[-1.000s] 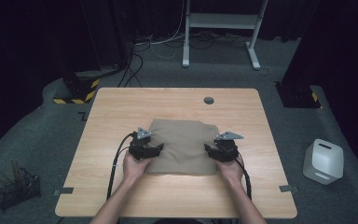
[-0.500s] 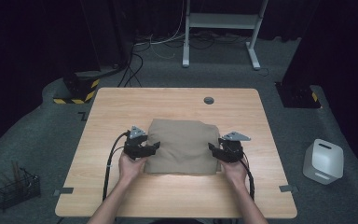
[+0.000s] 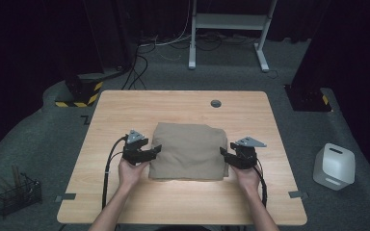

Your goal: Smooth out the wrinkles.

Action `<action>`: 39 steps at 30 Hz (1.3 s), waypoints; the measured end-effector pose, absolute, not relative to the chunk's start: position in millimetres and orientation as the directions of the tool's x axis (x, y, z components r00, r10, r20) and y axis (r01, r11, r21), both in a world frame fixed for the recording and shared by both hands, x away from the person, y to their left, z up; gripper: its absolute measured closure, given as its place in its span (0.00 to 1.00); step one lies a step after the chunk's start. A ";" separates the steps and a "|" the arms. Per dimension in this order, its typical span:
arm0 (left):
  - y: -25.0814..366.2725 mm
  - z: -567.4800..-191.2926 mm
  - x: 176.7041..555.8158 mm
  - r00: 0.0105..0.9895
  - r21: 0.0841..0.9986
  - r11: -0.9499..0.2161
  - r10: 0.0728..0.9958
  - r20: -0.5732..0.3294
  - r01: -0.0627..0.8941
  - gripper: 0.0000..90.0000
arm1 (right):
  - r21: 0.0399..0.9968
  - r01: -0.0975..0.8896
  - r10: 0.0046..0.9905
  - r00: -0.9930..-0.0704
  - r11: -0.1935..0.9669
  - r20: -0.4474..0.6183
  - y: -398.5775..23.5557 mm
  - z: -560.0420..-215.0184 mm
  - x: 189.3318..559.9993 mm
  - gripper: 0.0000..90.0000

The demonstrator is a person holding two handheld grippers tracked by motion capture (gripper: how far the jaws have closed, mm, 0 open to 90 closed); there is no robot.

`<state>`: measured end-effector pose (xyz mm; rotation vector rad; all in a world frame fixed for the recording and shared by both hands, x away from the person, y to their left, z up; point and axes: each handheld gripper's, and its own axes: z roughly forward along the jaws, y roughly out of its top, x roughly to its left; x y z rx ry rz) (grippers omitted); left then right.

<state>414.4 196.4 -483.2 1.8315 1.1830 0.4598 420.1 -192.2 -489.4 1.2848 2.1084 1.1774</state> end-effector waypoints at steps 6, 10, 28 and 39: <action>203.1 -481.1 411.5 0.470 0.832 -0.148 0.871 -0.147 0.535 0.36 | 0.830 0.514 0.867 -0.491 0.215 0.080 -195.9 -486.3 417.1 0.53; 210.2 -480.4 409.6 0.455 0.832 -0.127 0.876 -0.161 0.540 0.36 | 0.836 0.510 0.869 -0.488 0.203 0.087 -198.9 -485.4 415.4 0.53; 234.1 -473.5 396.3 0.423 0.847 -0.080 0.888 -0.179 0.526 0.36 | 0.853 0.499 0.881 -0.460 0.156 0.108 -216.1 -480.6 406.9 0.54; 244.5 -474.1 389.7 0.404 0.848 -0.065 0.897 -0.182 0.526 0.36 | 0.859 0.497 0.888 -0.443 0.127 0.125 -228.6 -479.7 399.0 0.54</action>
